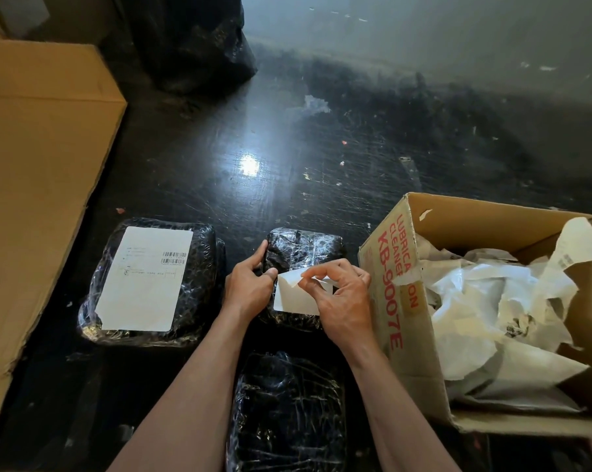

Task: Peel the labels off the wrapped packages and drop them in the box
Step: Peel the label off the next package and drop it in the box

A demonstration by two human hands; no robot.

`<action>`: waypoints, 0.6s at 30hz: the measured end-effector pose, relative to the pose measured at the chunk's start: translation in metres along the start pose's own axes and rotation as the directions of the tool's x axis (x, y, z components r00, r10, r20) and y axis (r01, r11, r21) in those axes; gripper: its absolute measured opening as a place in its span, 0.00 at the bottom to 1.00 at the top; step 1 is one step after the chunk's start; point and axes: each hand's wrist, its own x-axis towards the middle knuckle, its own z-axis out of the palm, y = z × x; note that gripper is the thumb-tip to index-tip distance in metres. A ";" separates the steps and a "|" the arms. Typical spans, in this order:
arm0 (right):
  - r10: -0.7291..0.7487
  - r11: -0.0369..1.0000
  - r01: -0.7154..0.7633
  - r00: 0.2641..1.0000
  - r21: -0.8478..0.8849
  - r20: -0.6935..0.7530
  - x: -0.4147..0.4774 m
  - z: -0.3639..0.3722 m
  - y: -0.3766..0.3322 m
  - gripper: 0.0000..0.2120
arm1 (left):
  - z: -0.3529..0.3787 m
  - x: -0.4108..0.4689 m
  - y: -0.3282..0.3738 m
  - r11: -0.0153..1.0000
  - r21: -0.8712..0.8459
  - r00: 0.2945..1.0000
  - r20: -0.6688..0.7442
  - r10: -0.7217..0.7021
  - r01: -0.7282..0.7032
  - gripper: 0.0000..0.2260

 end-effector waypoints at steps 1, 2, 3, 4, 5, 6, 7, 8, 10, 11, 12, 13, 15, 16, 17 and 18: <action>-0.003 1.000 0.003 1.000 -0.004 -0.010 0.002 0.000 0.000 0.08 | 0.000 0.001 0.000 1.000 0.014 1.000 0.014 0.003 -0.003 0.28; -0.006 1.000 0.006 1.000 -0.005 -0.021 0.003 -0.002 0.001 0.08 | 0.000 0.002 0.001 1.000 0.026 0.999 0.031 0.010 -0.011 0.28; -0.007 1.000 0.007 1.000 -0.002 -0.029 0.006 -0.004 0.001 0.08 | 0.000 0.004 0.002 0.999 0.033 0.999 0.049 0.013 -0.015 0.28; -0.007 1.000 0.007 0.999 0.000 -0.033 0.008 -0.006 0.001 0.09 | -0.001 0.005 0.003 0.999 0.032 0.998 0.065 0.012 -0.014 0.29; -0.007 1.000 0.006 0.999 -0.003 -0.036 0.010 -0.008 0.002 0.09 | -0.002 0.006 0.005 1.000 0.022 0.997 0.076 0.009 -0.011 0.28; -0.010 1.000 0.010 0.999 -0.011 -0.038 0.012 -0.009 0.003 0.09 | -0.002 0.006 0.005 1.000 0.013 0.997 0.082 0.012 -0.013 0.27; -0.016 1.000 0.016 0.999 -0.023 -0.041 0.013 -0.009 0.004 0.08 | -0.003 0.006 0.005 1.000 0.009 0.996 0.084 0.021 -0.022 0.27; -0.022 0.999 0.021 0.999 -0.032 -0.043 0.014 -0.008 0.005 0.08 | -0.004 0.005 0.004 0.999 0.016 0.996 0.079 0.036 -0.037 0.27; -0.026 0.999 0.024 0.999 -0.040 -0.039 0.015 -0.006 0.004 0.07 | -0.005 0.004 0.001 0.998 0.029 0.996 0.060 0.059 -0.061 0.28; -0.029 0.999 0.028 0.999 -0.036 -0.038 0.015 -0.005 0.003 0.08 | -0.005 0.004 -0.001 0.998 0.025 0.997 0.053 0.060 -0.061 0.28; -0.034 0.999 0.033 0.999 -0.030 -0.040 0.016 -0.005 0.002 0.08 | -0.005 0.005 -0.003 0.998 0.017 0.997 0.048 0.060 -0.061 0.28; -0.041 0.999 0.040 0.998 -0.024 -0.042 0.016 -0.005 0.001 0.09 | -0.005 0.005 -0.004 0.998 0.009 0.998 0.043 0.056 -0.056 0.28; -0.061 0.998 0.060 0.997 -0.022 -0.042 0.014 -0.005 -0.001 0.10 | -0.004 0.005 -0.005 0.999 0.004 0.998 0.031 0.051 -0.051 0.27; -0.068 0.997 0.067 0.997 -0.027 -0.040 0.012 -0.004 -0.002 0.10 | -0.004 0.005 -0.005 0.999 0.005 0.998 0.026 0.049 -0.049 0.27; -0.073 0.997 0.072 0.996 -0.032 -0.041 0.009 -0.002 -0.003 0.10 | -0.004 0.005 -0.005 0.999 0.006 0.999 0.022 0.047 -0.047 0.27; -0.078 0.997 0.076 0.996 -0.034 -0.046 0.007 -0.001 -0.002 0.10 | -0.003 0.005 -0.005 0.999 0.010 0.999 0.017 0.047 -0.047 0.27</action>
